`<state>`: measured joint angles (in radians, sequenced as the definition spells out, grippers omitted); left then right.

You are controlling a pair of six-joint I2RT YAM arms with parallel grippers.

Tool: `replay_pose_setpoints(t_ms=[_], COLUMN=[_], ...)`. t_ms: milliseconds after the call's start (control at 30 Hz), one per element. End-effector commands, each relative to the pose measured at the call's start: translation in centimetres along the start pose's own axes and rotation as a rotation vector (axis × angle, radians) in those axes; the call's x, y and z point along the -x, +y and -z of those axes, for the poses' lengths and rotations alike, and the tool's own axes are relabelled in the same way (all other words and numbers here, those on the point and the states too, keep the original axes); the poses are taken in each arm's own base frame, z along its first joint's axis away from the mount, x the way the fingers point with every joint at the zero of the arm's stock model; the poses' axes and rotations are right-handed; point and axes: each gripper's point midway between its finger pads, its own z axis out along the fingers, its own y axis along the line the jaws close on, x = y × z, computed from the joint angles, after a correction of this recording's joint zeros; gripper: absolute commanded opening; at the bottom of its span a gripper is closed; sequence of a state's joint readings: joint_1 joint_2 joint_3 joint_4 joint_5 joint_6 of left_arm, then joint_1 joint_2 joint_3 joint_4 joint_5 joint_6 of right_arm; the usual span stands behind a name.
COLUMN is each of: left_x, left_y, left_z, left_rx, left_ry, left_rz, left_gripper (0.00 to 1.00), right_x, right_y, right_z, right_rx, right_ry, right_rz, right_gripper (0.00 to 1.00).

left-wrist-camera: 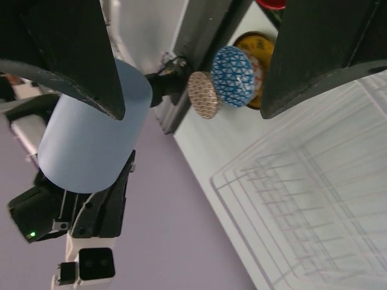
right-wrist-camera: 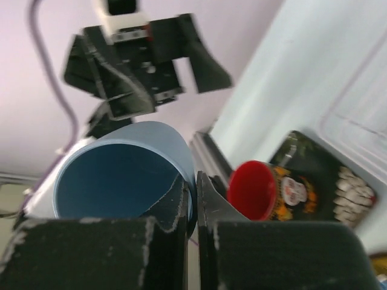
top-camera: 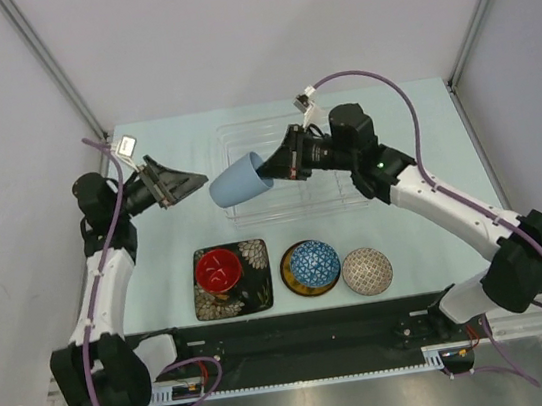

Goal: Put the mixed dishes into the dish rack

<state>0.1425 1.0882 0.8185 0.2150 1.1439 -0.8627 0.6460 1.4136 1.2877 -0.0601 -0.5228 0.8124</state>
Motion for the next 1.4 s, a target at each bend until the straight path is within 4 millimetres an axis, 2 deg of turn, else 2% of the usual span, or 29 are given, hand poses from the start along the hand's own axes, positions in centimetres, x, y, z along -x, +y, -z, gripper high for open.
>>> replay_pose_setpoints(t_ms=[0, 333, 567, 700, 833, 933, 967, 1067, 1100, 1133, 1200, 1233, 1267, 1300, 1333, 1367], left_x=[0.3, 0.2, -0.9, -1.2, -1.0, -0.7, -0.6, -0.4, -0.3, -0.2, -0.1, 0.2, 0.4, 0.2, 1.5, 0.7], left_y=[-3.7, -7.9, -8.0, -7.9, -7.8, -7.7, -7.7, -7.4, -7.4, -7.3, -7.0, -7.2, -7.3, -5.8, -6.5, -4.5], left_z=[0.2, 0.8, 0.7, 0.4, 0.2, 0.0, 0.0, -0.2, -0.3, -0.3, -0.5, -0.5, -0.6, -1.0, -1.1, -1.3], left_rx=[-0.178, -0.315, -0.323, -0.323, -0.316, -0.315, -0.316, -0.309, -0.306, -0.303, -0.29, -0.289, -0.282, -0.234, -0.212, -0.131], left_ry=[0.076, 0.076, 0.103, 0.111, 0.104, 0.106, 0.107, 0.111, 0.11, 0.112, 0.113, 0.112, 0.113, 0.127, 0.109, 0.134], left_rz=[0.025, -0.002, -0.001, -0.004, -0.001, 0.003, 0.0, 0.011, 0.01, 0.003, 0.0, -0.014, -0.021, -0.005, -0.062, -0.071], left_gripper=[1.0, 1.0, 1.0, 1.0, 1.0, 0.83, 0.72, 0.55, 0.52, 0.42, 0.31, 0.17, 0.11, 0.06, 0.0, 0.0], right_x=[1.1, 0.7, 1.1, 1.4, 0.7, 0.4, 0.2, -0.6, -0.7, -1.0, -1.4, -1.7, -1.3, -1.8, -1.6, -0.5], right_y=[5.3, 3.3, 2.6, 3.0, 3.4, 3.5, 3.4, 3.4, 3.3, 3.2, 2.5, 2.1, 1.7, 0.1, -0.7, -1.7], right_z=[-0.9, -3.7, -5.1, -5.7, -6.6, -7.1, -7.3, -7.8, -7.9, -8.0, -8.1, -8.2, -7.9, -7.9, -7.5, -6.6], right_rx=[0.276, 0.288, 0.324, 0.367, 0.393, 0.399, 0.401, 0.411, 0.406, 0.394, 0.356, 0.338, 0.317, 0.247, 0.209, 0.167], right_ry=[-0.008, 0.006, -0.01, -0.027, -0.022, -0.028, -0.027, -0.006, -0.002, 0.008, 0.018, 0.027, 0.017, 0.04, 0.041, 0.013], right_rz=[-0.072, -0.146, -0.188, -0.213, -0.233, -0.235, -0.242, -0.251, -0.249, -0.249, -0.24, -0.238, -0.209, -0.229, -0.217, -0.163], right_gripper=[0.0, 0.0, 0.0, 0.0, 0.0, 0.0, 0.0, 0.0, 0.0, 0.0, 0.0, 0.06, 0.18, 0.3, 0.35, 0.39])
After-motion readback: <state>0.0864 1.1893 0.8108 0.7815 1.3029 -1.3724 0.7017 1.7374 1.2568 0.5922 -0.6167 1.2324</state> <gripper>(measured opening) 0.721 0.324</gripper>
